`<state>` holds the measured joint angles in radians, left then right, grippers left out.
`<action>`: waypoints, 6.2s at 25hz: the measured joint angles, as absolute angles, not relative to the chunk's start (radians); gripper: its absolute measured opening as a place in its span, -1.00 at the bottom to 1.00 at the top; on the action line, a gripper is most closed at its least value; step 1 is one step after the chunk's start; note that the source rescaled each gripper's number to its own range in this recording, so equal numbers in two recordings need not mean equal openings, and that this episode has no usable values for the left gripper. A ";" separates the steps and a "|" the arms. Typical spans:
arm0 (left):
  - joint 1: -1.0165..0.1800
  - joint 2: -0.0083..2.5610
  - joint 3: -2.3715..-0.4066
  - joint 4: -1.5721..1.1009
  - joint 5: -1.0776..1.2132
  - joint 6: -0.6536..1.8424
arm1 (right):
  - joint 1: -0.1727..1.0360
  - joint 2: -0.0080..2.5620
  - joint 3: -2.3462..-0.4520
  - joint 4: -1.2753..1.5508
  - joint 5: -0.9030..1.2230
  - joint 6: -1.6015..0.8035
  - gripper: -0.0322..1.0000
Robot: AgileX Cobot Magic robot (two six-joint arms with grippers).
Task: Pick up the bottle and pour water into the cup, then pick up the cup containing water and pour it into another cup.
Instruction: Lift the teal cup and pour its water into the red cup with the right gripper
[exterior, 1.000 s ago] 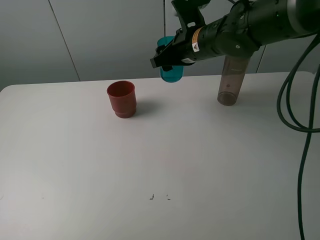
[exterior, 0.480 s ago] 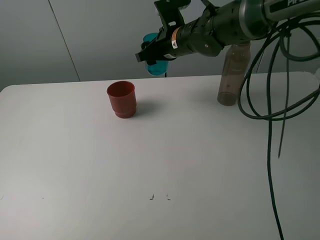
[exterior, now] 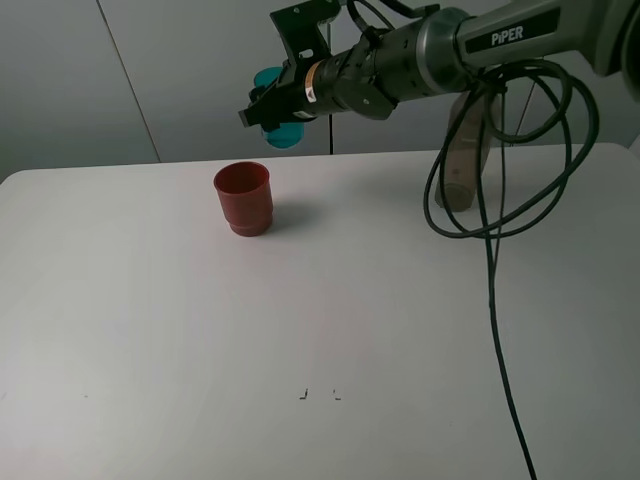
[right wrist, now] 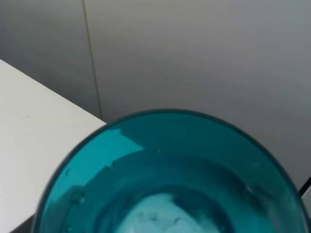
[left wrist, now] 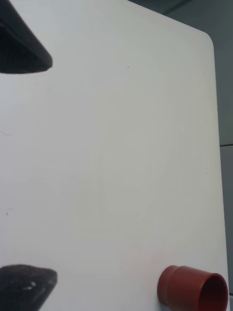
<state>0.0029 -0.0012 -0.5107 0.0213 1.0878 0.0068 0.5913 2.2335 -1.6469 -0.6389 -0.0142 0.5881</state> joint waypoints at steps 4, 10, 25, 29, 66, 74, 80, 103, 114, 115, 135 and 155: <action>0.003 -0.001 -0.511 0.021 1.088 0.007 | 0.592 2.254 -1.660 -0.647 -0.011 0.540 -0.77; 0.003 -0.001 -0.511 0.021 1.088 0.007 | 0.593 2.259 -1.675 -0.670 -0.011 0.442 -0.77; 0.003 -0.001 -0.511 0.021 1.088 0.000 | 0.601 2.268 -1.717 -0.670 0.186 0.420 -0.77; 0.003 -0.001 -0.511 0.021 1.088 0.000 | 0.602 2.268 -1.717 -0.663 0.221 0.420 -0.77; 0.003 -0.001 -0.511 0.021 1.088 0.000 | 0.652 2.269 -1.766 -0.793 0.307 0.293 -0.77; 0.003 -0.001 -0.511 0.021 1.088 0.000 | 0.666 2.269 -1.766 -0.798 0.299 0.293 -0.77; 0.003 -0.001 -0.511 0.021 1.088 0.000 | 0.668 2.269 -1.766 -0.813 0.299 0.246 -0.77; 0.003 -0.001 -0.511 0.021 1.088 0.000 | 0.709 2.269 -1.766 -0.879 0.354 0.036 -0.77; 0.003 -0.001 -0.511 0.021 1.088 0.000 | 0.711 2.269 -1.766 -0.933 0.369 0.032 -0.77; 0.003 -0.001 -0.511 0.021 1.088 0.000 | 0.711 2.269 -1.766 -0.939 0.370 0.032 -0.77; 0.003 -0.001 -0.511 0.021 1.088 0.000 | 0.716 2.269 -1.766 -1.037 0.364 0.014 -0.77; 0.003 -0.001 -0.511 0.021 1.088 0.007 | 0.716 2.269 -1.768 -1.133 0.312 -0.016 -0.77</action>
<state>0.0029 -0.0012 -0.5107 0.0213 1.0878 0.0068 0.7158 2.2686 -1.7677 -1.1327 0.3120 -0.0160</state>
